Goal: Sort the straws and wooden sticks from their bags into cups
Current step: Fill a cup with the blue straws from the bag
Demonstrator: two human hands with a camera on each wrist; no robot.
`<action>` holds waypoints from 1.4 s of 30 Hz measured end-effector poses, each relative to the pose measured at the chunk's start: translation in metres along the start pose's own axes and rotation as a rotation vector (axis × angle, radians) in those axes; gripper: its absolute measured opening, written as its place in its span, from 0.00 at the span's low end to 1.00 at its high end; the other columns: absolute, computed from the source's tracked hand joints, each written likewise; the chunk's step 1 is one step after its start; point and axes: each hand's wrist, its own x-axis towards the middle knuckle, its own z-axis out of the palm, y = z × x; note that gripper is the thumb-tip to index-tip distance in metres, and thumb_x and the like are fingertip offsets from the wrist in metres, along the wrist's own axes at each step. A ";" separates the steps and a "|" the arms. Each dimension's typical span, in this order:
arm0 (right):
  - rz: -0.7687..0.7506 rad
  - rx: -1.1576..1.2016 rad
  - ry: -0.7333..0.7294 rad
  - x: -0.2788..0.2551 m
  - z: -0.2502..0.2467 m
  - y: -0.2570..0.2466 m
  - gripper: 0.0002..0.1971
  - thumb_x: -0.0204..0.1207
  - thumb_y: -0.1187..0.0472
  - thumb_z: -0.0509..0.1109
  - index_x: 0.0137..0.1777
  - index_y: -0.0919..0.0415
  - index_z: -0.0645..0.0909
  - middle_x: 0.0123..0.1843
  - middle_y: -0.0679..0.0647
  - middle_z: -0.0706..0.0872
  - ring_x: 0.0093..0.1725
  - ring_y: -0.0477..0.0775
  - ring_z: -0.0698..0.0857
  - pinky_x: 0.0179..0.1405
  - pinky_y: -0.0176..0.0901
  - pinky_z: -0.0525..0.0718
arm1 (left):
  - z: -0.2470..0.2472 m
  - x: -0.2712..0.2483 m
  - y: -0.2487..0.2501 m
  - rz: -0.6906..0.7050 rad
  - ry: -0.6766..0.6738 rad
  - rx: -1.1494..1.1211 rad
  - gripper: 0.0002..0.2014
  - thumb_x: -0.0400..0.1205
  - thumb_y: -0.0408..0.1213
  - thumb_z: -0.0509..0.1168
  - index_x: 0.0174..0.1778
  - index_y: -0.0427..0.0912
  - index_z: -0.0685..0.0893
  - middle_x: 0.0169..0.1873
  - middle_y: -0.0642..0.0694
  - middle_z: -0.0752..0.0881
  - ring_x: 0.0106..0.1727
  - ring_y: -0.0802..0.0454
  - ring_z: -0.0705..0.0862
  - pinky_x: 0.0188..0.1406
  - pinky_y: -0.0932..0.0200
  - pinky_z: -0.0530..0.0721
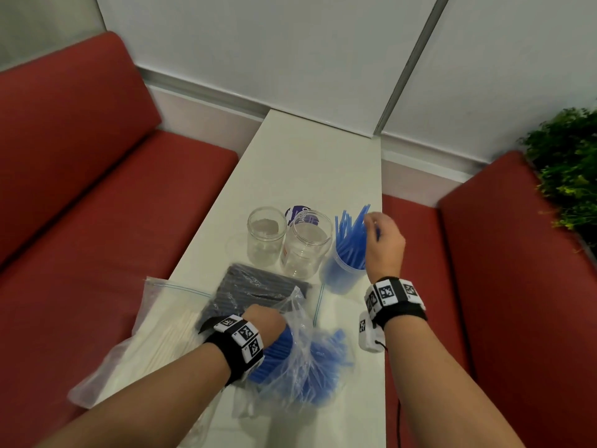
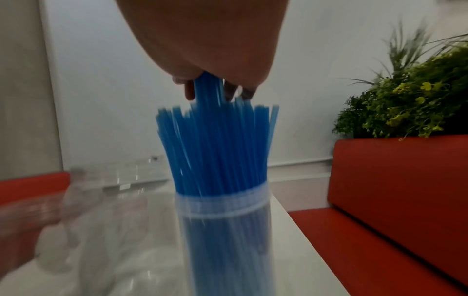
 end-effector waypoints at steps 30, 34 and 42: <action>0.278 0.198 -0.748 -0.173 0.049 -0.076 0.15 0.80 0.69 0.71 0.33 0.56 0.77 0.29 0.46 0.80 0.28 0.37 0.78 0.37 0.37 0.75 | -0.111 -0.112 0.026 -0.208 0.297 0.268 0.10 0.86 0.33 0.60 0.53 0.46 0.86 0.48 0.52 0.85 0.57 0.51 0.85 0.47 0.57 0.77; 0.377 0.481 -0.570 -0.178 0.040 -0.088 0.17 0.73 0.47 0.75 0.31 0.57 0.77 0.24 0.48 0.78 0.24 0.44 0.76 0.28 0.37 0.78 | -0.162 -0.153 0.002 -0.024 0.729 -0.040 0.23 0.84 0.59 0.57 0.29 0.48 0.75 0.30 0.51 0.78 0.39 0.48 0.83 0.33 0.58 0.73; 0.416 0.598 -0.502 -0.159 0.044 -0.110 0.17 0.82 0.63 0.75 0.33 0.57 0.74 0.23 0.46 0.73 0.23 0.43 0.72 0.26 0.36 0.75 | -0.143 -0.146 0.001 0.141 0.729 -0.328 0.40 0.77 0.76 0.43 0.40 0.46 0.88 0.36 0.49 0.90 0.38 0.54 0.86 0.44 0.51 0.83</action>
